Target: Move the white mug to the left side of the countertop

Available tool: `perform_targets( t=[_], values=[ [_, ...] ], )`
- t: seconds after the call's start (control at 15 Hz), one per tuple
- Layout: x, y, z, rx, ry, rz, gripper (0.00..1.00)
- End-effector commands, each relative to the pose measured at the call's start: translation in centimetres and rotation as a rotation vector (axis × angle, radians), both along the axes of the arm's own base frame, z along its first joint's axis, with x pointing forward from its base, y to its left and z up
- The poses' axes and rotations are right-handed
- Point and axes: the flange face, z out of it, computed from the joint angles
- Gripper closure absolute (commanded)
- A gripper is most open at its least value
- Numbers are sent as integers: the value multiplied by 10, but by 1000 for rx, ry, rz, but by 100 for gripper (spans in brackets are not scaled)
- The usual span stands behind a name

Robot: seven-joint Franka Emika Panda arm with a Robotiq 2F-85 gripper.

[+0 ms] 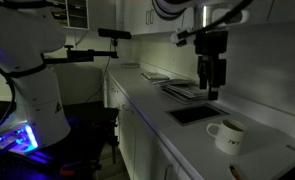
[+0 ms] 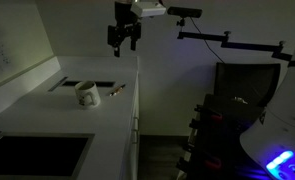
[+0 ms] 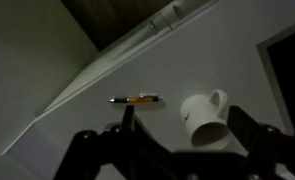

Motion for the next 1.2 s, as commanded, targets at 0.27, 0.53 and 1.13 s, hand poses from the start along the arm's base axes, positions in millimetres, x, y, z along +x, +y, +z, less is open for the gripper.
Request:
perform_targets(
  t=[0.27, 0.53, 1.13],
  values=[
    [107, 5, -80, 141, 103, -204, 0],
    [144, 15, -108, 125, 119, -248, 0],
    [187, 28, -146, 91, 155, -311, 36]
  ],
)
